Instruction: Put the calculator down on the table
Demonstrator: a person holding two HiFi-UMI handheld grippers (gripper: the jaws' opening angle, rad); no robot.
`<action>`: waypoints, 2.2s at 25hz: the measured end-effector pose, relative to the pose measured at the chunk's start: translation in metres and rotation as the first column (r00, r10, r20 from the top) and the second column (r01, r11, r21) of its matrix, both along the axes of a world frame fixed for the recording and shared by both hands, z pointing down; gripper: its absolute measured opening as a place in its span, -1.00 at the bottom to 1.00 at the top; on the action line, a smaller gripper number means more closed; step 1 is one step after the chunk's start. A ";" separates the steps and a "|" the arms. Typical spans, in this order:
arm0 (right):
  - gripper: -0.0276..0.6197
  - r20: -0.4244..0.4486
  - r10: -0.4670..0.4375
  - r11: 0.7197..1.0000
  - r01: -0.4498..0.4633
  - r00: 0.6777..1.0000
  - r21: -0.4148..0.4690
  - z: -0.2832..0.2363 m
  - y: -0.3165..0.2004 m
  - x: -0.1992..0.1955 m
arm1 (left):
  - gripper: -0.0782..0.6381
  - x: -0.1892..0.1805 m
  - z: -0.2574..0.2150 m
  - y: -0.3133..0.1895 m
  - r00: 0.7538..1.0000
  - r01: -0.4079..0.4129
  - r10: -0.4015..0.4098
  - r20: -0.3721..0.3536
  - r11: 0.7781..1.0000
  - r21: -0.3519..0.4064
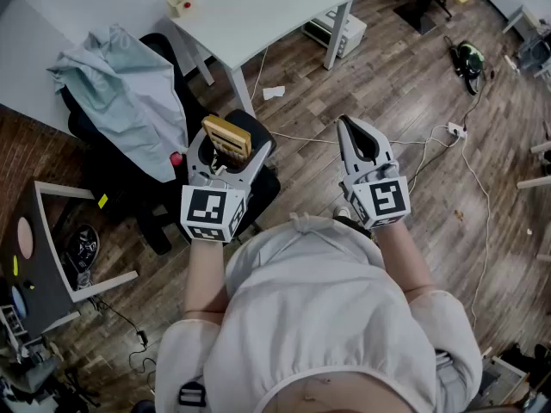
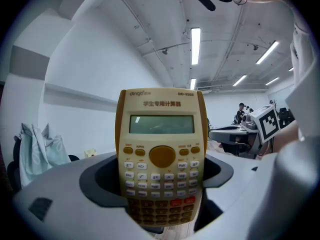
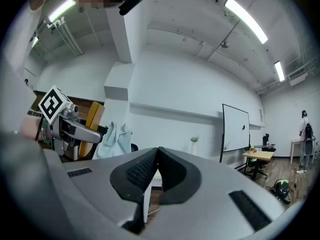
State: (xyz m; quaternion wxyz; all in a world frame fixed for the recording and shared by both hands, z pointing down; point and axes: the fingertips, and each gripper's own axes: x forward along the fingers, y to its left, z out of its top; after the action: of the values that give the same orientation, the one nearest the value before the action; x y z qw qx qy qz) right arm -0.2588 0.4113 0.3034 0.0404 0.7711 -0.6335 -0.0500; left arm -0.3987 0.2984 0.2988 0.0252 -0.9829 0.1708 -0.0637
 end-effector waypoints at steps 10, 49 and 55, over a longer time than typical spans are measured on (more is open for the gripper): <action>-0.91 0.007 0.012 1.000 -0.012 1.000 -0.020 0.007 -0.003 0.007 | 0.39 0.008 0.007 -0.003 1.000 -0.008 0.008 0.010 1.000 -0.009; -0.90 0.085 -0.311 0.929 0.322 0.947 -0.183 0.044 -0.205 0.421 | 0.39 0.397 0.031 -0.149 0.958 0.280 -0.268 0.103 0.952 -0.126; -0.90 0.091 -0.356 0.914 0.367 0.930 -0.172 0.050 -0.263 0.440 | 0.39 0.415 0.048 -0.196 0.942 0.326 -0.310 0.130 0.936 -0.131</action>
State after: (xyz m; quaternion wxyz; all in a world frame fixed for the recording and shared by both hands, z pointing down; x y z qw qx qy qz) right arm 0.1811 0.1481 0.3530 0.0841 0.6344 -0.7680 0.0254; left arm 0.0166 0.1022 0.3470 -0.0506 -0.9365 0.3208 -0.1325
